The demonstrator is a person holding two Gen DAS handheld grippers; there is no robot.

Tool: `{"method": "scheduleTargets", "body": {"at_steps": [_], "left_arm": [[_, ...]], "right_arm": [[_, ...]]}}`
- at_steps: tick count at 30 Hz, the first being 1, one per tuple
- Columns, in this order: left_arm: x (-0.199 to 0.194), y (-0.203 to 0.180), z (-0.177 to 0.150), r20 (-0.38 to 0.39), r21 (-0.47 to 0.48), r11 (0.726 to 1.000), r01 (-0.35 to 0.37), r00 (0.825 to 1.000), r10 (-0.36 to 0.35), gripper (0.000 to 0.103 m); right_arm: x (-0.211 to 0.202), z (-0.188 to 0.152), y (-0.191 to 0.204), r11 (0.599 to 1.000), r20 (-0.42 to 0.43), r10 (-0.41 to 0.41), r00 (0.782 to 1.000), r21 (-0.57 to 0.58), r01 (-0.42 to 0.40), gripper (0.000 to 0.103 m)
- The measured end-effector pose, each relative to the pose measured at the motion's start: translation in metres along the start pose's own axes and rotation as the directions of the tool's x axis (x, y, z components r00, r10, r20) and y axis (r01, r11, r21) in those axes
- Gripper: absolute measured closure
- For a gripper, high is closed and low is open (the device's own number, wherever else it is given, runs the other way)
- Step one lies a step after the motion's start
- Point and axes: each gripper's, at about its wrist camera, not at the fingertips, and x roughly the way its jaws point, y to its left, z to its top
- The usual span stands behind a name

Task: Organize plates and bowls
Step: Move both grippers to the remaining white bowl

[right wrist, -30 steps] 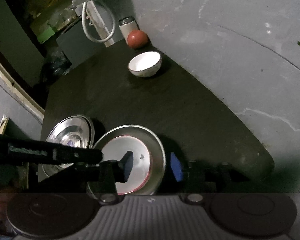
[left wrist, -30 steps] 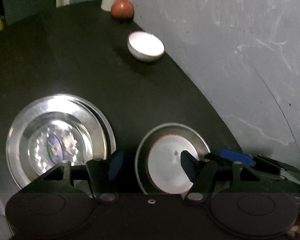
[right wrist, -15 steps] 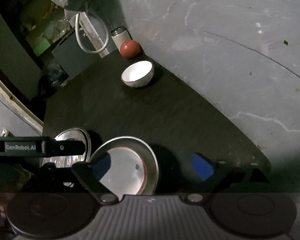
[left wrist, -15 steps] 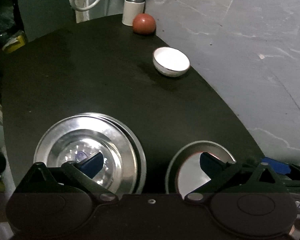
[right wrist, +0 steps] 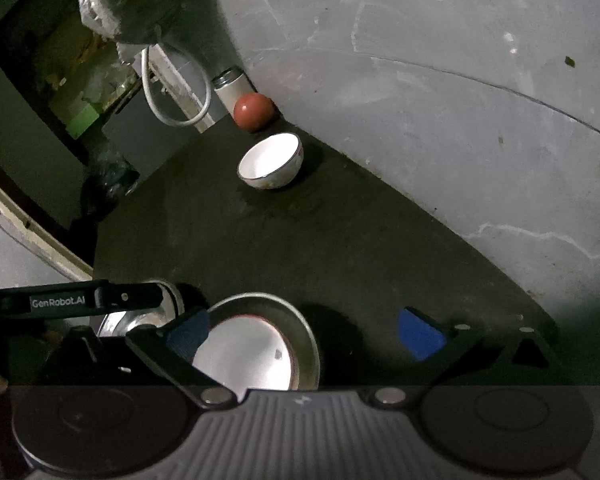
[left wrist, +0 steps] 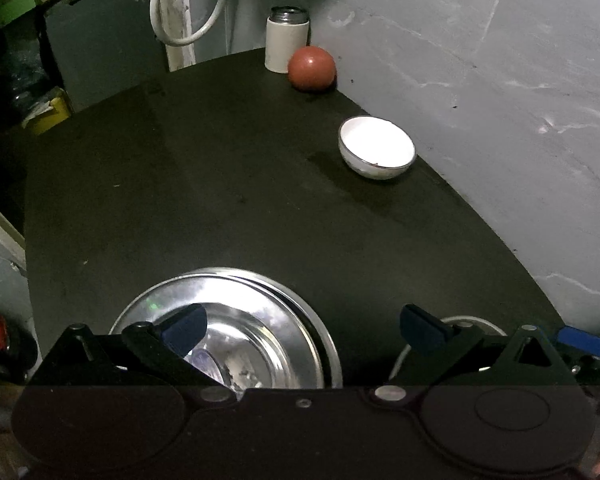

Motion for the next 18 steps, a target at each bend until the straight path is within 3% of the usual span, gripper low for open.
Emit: {"method": "scheduleTargets", "body": {"at_steps": [6, 18], "left_arm": [[0.025, 0.011, 0.023, 0.007, 0.002, 1.0, -0.01, 1.0, 0.01, 0.001], [0.085, 0.019, 0.109, 0.107, 0.025, 0.999, 0.041, 0.993, -0.044, 0.001]], "right_arm": [[0.017, 0.011, 0.001, 1.0, 0.005, -0.023, 1.0, 0.002, 0.023, 0.0], [0.078, 0.06, 0.009, 0.996, 0.057, -0.05, 0.997, 0.074, 0.046, 0.0]]}}
